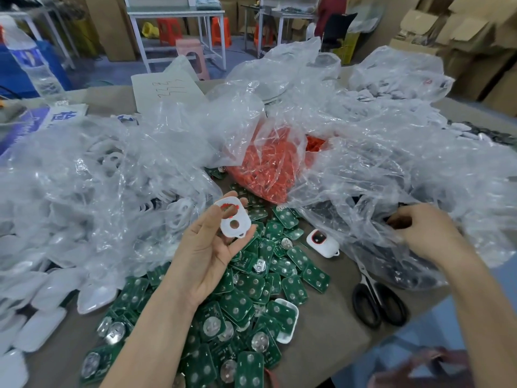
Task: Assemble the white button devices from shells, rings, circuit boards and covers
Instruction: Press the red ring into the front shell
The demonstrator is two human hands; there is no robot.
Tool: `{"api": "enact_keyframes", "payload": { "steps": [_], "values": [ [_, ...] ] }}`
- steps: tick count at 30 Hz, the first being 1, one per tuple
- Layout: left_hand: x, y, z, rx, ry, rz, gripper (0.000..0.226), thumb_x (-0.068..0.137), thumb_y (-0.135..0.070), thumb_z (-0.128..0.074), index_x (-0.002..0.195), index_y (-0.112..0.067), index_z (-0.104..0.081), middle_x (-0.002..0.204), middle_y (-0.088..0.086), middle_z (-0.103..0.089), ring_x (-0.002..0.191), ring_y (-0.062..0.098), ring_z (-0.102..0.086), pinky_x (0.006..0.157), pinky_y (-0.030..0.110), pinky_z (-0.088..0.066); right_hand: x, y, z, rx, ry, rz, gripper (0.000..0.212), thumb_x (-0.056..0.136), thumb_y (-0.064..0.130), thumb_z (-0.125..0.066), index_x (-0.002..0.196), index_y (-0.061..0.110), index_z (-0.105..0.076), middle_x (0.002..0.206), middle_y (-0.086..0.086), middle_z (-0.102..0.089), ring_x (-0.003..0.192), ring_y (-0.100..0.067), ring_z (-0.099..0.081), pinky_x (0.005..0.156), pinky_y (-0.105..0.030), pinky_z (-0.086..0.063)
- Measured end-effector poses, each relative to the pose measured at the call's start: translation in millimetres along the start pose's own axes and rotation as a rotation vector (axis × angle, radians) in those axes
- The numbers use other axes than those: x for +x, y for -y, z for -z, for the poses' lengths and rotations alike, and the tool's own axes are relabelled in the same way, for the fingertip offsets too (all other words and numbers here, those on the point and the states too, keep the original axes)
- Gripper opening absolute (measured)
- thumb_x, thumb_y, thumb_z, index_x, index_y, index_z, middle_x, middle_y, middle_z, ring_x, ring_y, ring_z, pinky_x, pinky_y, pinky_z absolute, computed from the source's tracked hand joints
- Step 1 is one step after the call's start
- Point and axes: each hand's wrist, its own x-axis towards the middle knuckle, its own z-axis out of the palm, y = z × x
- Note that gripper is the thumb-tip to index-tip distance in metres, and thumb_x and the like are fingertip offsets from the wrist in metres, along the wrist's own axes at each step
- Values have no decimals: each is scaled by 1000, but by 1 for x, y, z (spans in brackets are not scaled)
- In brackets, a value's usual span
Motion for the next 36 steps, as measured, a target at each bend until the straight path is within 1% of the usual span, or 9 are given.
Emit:
{"api": "enact_keyframes", "payload": {
  "steps": [6,9,11,14,18,22,24,30,36],
  "values": [
    [1,0,4,5,-1,10,66,34,-45,-97,89,-14,-79,106,12,-74,90,17,-73,66,30,-60,-5,2,11,99,-116,24,19,84,3,-68,97,13,-77,59,5,-63,53,-17,-62,46,-20,-43],
    [-1,0,3,68,-15,2,70,33,-54,-95,90,-16,-79,102,8,-74,83,16,-74,57,24,-59,-4,2,13,229,-121,-42,20,85,3,-67,101,13,-74,66,1,-65,58,-17,-64,50,-16,-46],
    [-3,1,2,168,-19,-19,70,35,-61,-92,90,-20,-79,100,4,-75,81,14,-74,48,18,-55,-11,2,19,234,-219,-9,19,82,7,-70,86,25,-73,68,3,-66,58,-12,-61,52,-4,-43],
    [-4,1,1,241,-9,-39,61,47,-58,-89,95,-21,-79,97,3,-73,77,10,-72,44,14,-51,-33,16,31,482,-295,102,23,79,16,-74,74,38,-69,65,11,-70,50,-9,-63,42,-12,-46],
    [-6,0,0,364,31,-108,56,58,-50,-88,107,-27,-75,97,6,-72,81,10,-68,50,16,-50,-67,77,24,1019,34,341,25,61,45,-81,83,32,-75,67,4,-71,53,-6,-62,58,-12,-50],
    [-10,1,-1,596,-33,-267,51,64,-39,-77,114,-43,-69,103,-2,-73,83,8,-65,64,19,-52,-71,139,-12,1698,760,251,25,65,10,-75,90,12,-77,76,-5,-67,62,-11,-61,54,-16,-51],
    [-10,0,-1,656,-101,-367,50,63,-39,-76,112,-46,-69,100,-9,-74,74,3,-65,64,16,-51,-67,163,-27,1836,919,157,25,72,1,-65,93,10,-76,76,-8,-64,60,-12,-60,52,-16,-51],
    [-10,2,4,930,-204,-522,51,64,-47,-76,112,-55,-63,109,-24,-69,100,-3,-65,81,11,-51,-62,189,-61,1992,909,-14,19,76,1,-60,83,11,-75,78,-11,-68,59,-15,-62,55,-20,-53],
    [-9,7,6,1087,-197,-565,53,69,-52,-74,120,-56,-57,108,-26,-66,93,-1,-65,70,7,-47,-59,185,-78,1890,813,34,15,76,10,-64,85,16,-74,87,-7,-69,76,-19,-62,76,-34,-50]
  ]
}}
